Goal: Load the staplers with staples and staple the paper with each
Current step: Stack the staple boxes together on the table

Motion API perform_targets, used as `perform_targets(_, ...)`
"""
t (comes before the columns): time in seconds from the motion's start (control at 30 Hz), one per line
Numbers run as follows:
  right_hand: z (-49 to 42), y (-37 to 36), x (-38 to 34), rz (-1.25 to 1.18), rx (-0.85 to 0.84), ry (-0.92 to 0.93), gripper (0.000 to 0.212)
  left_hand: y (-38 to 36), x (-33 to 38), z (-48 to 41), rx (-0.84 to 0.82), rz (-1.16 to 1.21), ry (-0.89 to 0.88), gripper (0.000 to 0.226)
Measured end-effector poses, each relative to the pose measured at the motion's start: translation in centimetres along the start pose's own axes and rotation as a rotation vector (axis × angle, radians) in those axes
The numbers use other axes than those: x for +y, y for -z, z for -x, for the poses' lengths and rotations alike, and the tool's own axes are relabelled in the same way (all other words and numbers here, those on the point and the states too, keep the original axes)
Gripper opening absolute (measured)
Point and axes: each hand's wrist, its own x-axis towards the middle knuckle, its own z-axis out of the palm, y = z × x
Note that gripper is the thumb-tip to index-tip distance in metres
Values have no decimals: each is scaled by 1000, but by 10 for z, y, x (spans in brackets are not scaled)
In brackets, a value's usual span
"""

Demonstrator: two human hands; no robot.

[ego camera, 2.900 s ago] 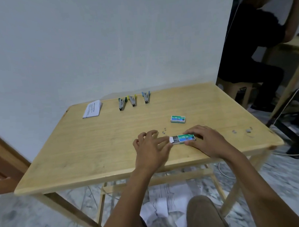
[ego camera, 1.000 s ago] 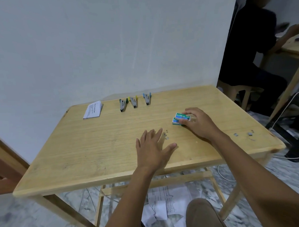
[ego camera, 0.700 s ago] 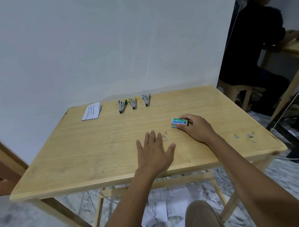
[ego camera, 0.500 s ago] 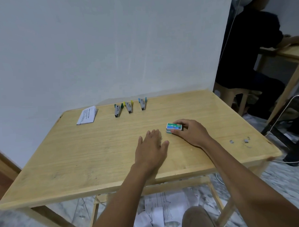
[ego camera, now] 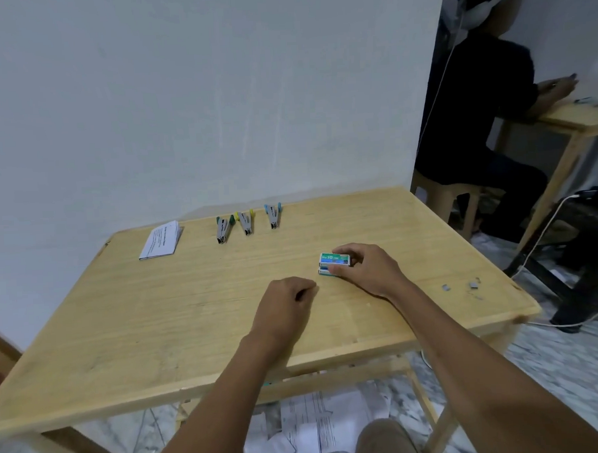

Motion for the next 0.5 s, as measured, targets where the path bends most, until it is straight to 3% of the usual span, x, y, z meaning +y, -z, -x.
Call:
perform_targets(0.13,4,2,-3,35,-15,16,51,16,-4,15,-26,-43,-8,26)
perform_targets(0.5,42,-1,-20,91,-142,102,44,33,-16,51,137,88,86,12)
